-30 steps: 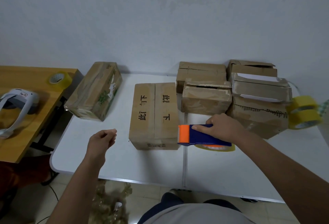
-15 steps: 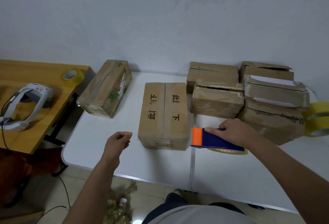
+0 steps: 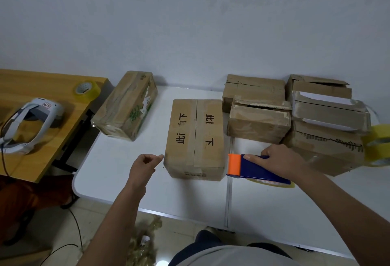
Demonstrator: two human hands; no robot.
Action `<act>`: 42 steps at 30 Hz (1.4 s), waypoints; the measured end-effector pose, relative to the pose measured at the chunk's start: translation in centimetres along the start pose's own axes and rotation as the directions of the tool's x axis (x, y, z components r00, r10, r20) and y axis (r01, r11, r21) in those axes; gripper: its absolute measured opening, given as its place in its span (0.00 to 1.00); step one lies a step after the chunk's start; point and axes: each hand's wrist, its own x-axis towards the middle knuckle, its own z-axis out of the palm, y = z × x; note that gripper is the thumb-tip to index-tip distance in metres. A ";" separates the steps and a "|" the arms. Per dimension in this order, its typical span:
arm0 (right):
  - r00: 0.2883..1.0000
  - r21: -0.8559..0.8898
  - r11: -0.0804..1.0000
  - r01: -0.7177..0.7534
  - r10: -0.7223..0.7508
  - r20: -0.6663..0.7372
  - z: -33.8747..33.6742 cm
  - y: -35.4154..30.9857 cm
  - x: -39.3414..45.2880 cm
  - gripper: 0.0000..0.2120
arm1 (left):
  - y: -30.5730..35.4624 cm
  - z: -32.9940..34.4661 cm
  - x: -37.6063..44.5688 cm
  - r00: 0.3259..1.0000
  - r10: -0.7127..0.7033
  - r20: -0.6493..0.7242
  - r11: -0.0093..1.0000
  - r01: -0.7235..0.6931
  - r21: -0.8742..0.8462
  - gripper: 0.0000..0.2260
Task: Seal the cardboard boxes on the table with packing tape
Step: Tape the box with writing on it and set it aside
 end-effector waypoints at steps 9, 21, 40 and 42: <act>0.999 -0.064 0.997 -0.051 0.051 0.001 1.8 0.1 1.0 0.37 | -0.5 0.9 0.1 0.999 -0.049 -0.009 0.994 0.049 0.100 0.20; 0.997 -0.130 0.988 -0.078 0.080 0.007 2.4 -0.9 1.7 0.39 | -0.7 0.5 0.7 0.996 -0.068 0.057 0.994 0.063 0.087 0.20; 0.995 -0.142 0.985 -0.098 0.101 0.012 2.6 -0.8 1.7 0.41 | -0.5 -0.7 0.9 0.998 0.058 0.009 0.930 -0.058 0.362 0.13; 0.995 -0.148 0.984 -0.101 0.104 0.009 2.6 -0.9 1.6 0.38 | -0.4 -0.7 1.0 0.999 0.009 0.039 0.937 -0.022 0.349 0.13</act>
